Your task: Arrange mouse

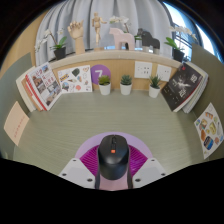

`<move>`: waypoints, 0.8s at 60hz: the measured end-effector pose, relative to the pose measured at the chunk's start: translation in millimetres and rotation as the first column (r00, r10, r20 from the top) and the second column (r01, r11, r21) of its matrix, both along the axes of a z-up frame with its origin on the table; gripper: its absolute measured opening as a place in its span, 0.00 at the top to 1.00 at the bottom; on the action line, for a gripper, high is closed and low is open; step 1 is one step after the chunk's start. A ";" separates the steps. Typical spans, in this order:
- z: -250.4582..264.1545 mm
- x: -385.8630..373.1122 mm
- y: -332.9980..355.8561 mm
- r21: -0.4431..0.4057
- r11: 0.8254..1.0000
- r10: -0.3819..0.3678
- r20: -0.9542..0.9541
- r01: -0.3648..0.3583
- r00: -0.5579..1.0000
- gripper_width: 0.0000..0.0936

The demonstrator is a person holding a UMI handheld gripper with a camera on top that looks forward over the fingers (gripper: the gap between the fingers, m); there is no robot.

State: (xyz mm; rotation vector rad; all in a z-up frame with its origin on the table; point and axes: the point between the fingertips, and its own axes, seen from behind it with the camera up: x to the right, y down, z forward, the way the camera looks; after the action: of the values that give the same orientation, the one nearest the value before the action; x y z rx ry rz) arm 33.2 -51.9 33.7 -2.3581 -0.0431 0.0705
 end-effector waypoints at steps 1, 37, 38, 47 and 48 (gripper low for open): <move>-5.3 0.6 -1.3 -0.009 1.000 -0.004 -0.003 0.004 1.000 0.60; -31.0 -5.6 -22.4 -0.126 0.991 0.044 0.083 -0.033 0.996 0.08; -26.0 -6.8 -23.3 -0.120 0.992 0.040 0.083 -0.030 0.996 0.09; 42.0 -17.7 -35.6 -0.031 0.999 -0.008 0.047 0.010 0.999 0.08; 50.5 -18.4 -38.1 -0.021 1.000 -0.011 0.046 0.012 0.999 0.08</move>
State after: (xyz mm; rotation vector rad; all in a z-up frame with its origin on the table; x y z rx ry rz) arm 14.8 -89.9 84.2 -2.3810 -0.0519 0.0111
